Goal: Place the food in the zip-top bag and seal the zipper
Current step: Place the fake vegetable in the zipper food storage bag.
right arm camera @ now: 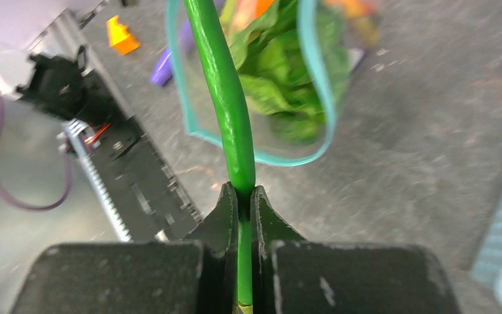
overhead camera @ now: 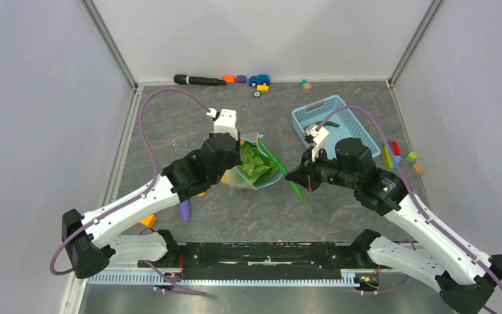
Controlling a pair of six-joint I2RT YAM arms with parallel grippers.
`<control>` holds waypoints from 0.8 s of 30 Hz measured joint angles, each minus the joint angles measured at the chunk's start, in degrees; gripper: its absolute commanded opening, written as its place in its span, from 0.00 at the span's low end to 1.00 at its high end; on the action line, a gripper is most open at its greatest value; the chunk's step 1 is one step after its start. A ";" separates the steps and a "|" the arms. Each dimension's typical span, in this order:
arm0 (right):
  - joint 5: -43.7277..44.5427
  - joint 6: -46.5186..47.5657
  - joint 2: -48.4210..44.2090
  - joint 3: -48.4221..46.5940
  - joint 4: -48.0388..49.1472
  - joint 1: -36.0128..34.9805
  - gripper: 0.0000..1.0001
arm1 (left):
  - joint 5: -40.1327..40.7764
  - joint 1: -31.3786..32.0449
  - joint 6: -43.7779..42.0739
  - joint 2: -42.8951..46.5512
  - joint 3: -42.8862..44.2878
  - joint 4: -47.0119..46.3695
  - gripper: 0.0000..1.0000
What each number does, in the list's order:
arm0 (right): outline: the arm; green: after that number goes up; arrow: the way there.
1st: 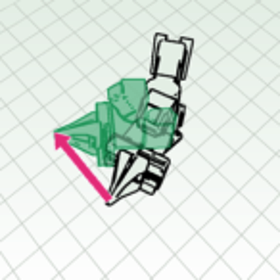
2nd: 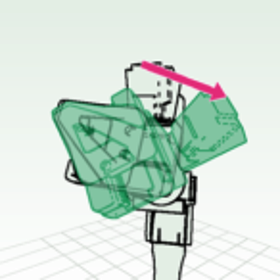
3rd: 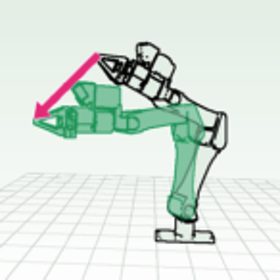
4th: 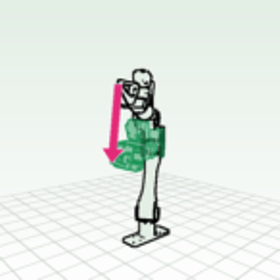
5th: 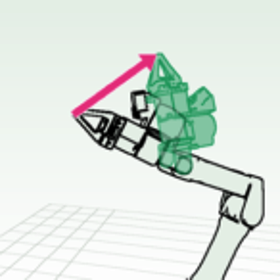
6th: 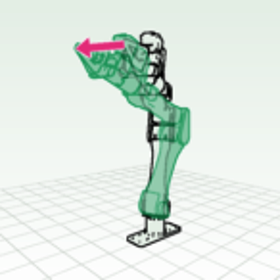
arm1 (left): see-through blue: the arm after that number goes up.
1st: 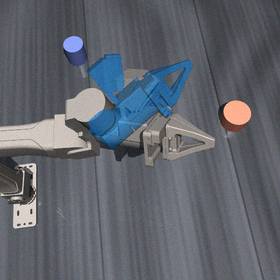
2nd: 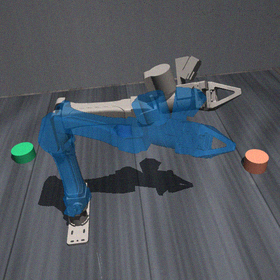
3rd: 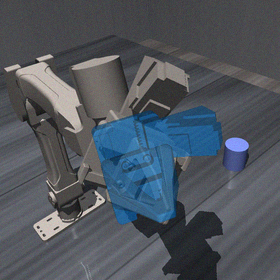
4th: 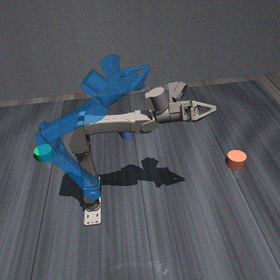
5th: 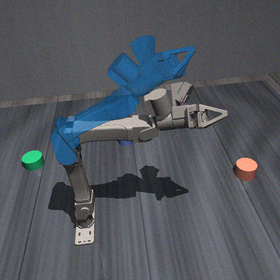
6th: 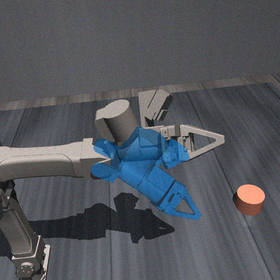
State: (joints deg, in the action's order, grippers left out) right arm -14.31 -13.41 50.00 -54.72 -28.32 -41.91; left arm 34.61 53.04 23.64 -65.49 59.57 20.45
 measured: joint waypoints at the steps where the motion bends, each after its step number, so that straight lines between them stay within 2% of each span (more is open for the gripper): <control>1: -1.73 -1.05 -0.37 0.33 -0.55 0.00 0.00 | -1.25 0.00 -0.57 -0.15 0.00 -0.22 0.02; 4: -6.60 -4.83 -0.57 1.46 -4.00 0.00 0.00 | -5.16 0.00 -1.01 -0.52 -0.39 -1.36 0.02; 12: -11.93 -11.17 1.79 2.51 -15.15 0.00 0.00 | -14.27 0.02 -0.76 -1.31 -3.30 -4.33 0.02; 19: -13.92 -14.71 6.21 2.21 -17.49 0.00 0.00 | -19.26 0.76 -0.37 -0.31 -5.14 -6.12 0.02; 24: -13.84 -17.09 10.91 -2.58 -18.47 0.00 0.00 | -20.85 1.46 -0.37 0.85 -6.23 -7.23 0.02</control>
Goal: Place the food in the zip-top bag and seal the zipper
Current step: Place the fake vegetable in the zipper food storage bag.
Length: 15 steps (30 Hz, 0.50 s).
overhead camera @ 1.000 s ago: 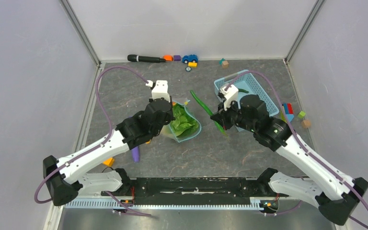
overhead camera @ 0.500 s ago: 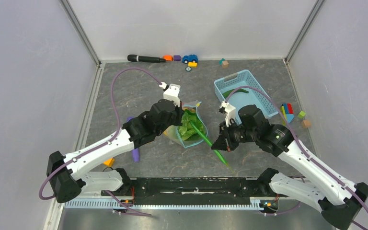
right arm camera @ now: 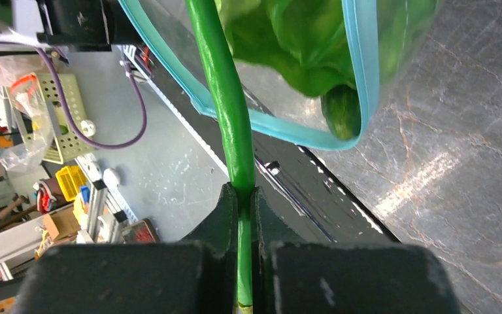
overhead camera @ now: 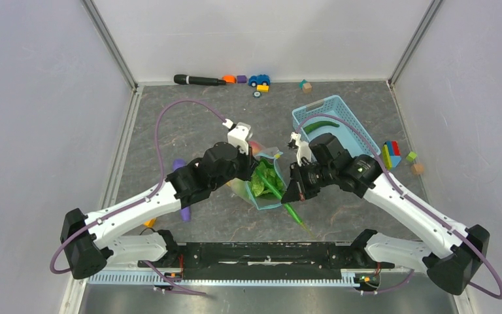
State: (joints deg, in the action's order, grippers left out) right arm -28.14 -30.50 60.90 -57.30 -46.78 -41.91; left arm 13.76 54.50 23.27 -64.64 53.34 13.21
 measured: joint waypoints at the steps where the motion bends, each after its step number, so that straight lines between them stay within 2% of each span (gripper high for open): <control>1: -0.09 -0.72 0.79 -0.74 0.48 0.00 0.00 | -0.48 0.15 0.02 0.09 -0.31 -0.24 0.02; 15: 4.35 -8.13 13.55 -10.69 2.73 -0.04 0.00 | -2.23 2.62 1.36 1.79 -3.08 -2.97 0.02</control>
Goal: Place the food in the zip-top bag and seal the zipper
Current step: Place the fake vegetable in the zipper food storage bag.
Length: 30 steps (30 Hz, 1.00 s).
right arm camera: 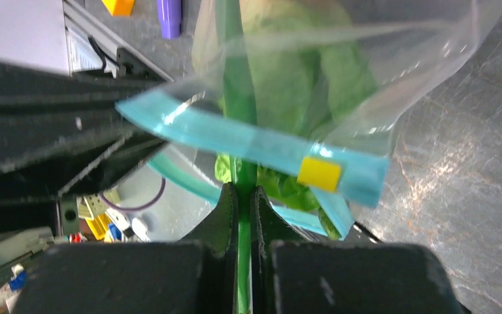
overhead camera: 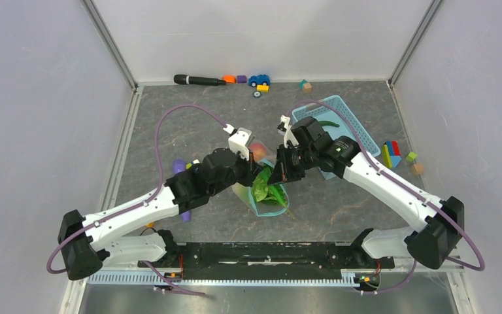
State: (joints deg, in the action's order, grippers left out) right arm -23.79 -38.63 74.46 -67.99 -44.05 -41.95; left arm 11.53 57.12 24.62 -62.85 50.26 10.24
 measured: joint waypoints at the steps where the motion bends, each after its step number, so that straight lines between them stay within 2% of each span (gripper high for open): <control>1: 0.79 -0.46 0.55 -0.46 0.44 -0.02 0.00 | -0.13 0.11 0.26 0.24 -0.09 -0.11 0.02; 6: 6.64 -4.11 0.96 0.70 7.13 -0.07 0.00 | -1.07 0.55 2.19 1.42 -1.55 -1.68 0.02; 14: 15.76 -12.63 -5.31 15.67 28.59 -0.42 0.00 | -2.08 0.63 5.35 1.55 -2.56 -3.08 0.02; 21: 21.03 -15.19 -6.95 26.29 45.79 -1.55 0.00 | -3.34 0.61 6.45 1.51 -2.69 -3.08 0.02; 30: 25.38 -18.16 -6.40 29.44 58.21 -1.81 0.00 | -4.13 0.61 7.67 1.53 -2.69 -3.08 0.02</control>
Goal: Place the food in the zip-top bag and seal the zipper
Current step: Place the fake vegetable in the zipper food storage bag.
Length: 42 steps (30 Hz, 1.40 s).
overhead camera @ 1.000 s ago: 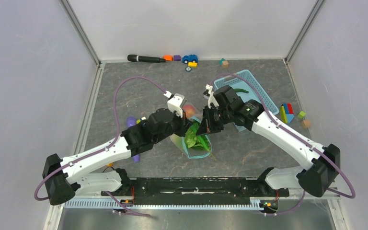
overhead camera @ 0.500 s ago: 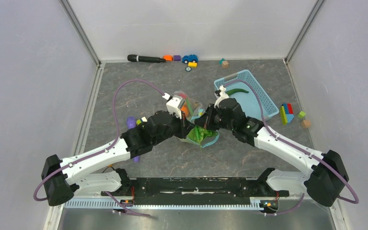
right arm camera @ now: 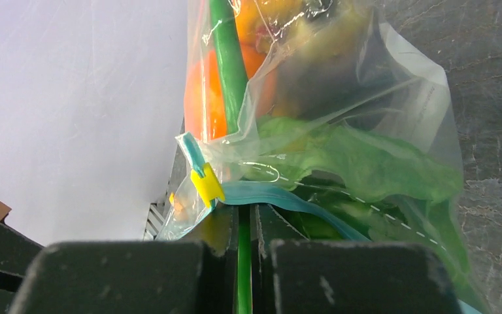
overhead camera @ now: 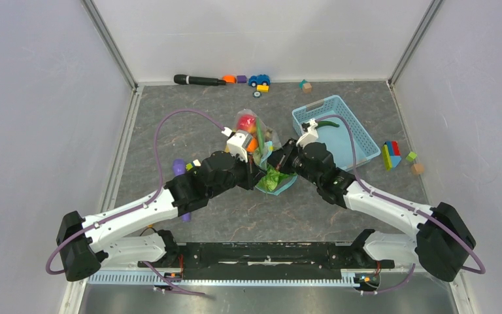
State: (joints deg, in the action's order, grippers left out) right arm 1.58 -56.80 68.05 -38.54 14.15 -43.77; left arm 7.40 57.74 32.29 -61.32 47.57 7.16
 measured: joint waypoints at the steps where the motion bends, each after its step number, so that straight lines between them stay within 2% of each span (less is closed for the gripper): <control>1: 0.22 -0.11 0.35 0.00 0.74 -0.02 0.00 | 0.04 0.00 0.00 0.00 0.02 0.07 0.02; 8: 2.58 -0.37 1.44 -0.02 2.03 -0.37 0.00 | 1.62 0.00 -0.07 -0.02 0.68 3.08 0.02; 15: 7.96 -0.44 2.16 0.00 3.32 -0.76 0.00 | -1.79 -0.15 -0.13 -0.02 0.70 3.50 0.02; 22: 8.66 0.26 4.00 0.00 3.96 -1.11 0.01 | -1.77 -0.17 -0.13 0.00 0.70 3.80 0.02; 24: 8.57 1.53 3.89 -0.07 3.74 -1.11 0.10 | -1.07 -0.13 -0.11 0.17 0.68 3.98 0.02; 26: 8.22 2.64 3.69 -0.55 2.36 -1.09 0.26 | 0.22 -0.04 -0.07 0.52 0.68 4.59 0.02; 28: 7.23 3.80 3.45 -1.36 0.83 -1.05 0.34 | 1.60 0.09 0.00 0.79 0.68 5.11 0.02; 31: 5.49 5.62 2.60 -1.66 -0.17 -0.81 0.41 | 3.69 0.22 0.55 1.03 0.68 5.68 0.02; 35: 3.52 7.39 1.73 -1.66 -1.40 -0.72 0.42 | 6.34 0.35 1.51 1.22 0.79 6.54 0.02; 40: 2.16 10.67 0.87 -2.97 -4.17 -1.20 0.54 | 9.51 0.50 2.58 1.79 1.42 7.19 0.02; 42: 0.87 12.48 0.28 -4.07 -5.35 -1.51 0.56 | 10.64 0.50 2.89 2.21 1.44 7.48 0.02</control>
State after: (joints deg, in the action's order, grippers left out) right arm 2.46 -44.31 68.34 -42.61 8.80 -45.28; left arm 18.04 58.24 35.18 -59.11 49.01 14.63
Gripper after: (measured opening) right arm 0.535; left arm 0.033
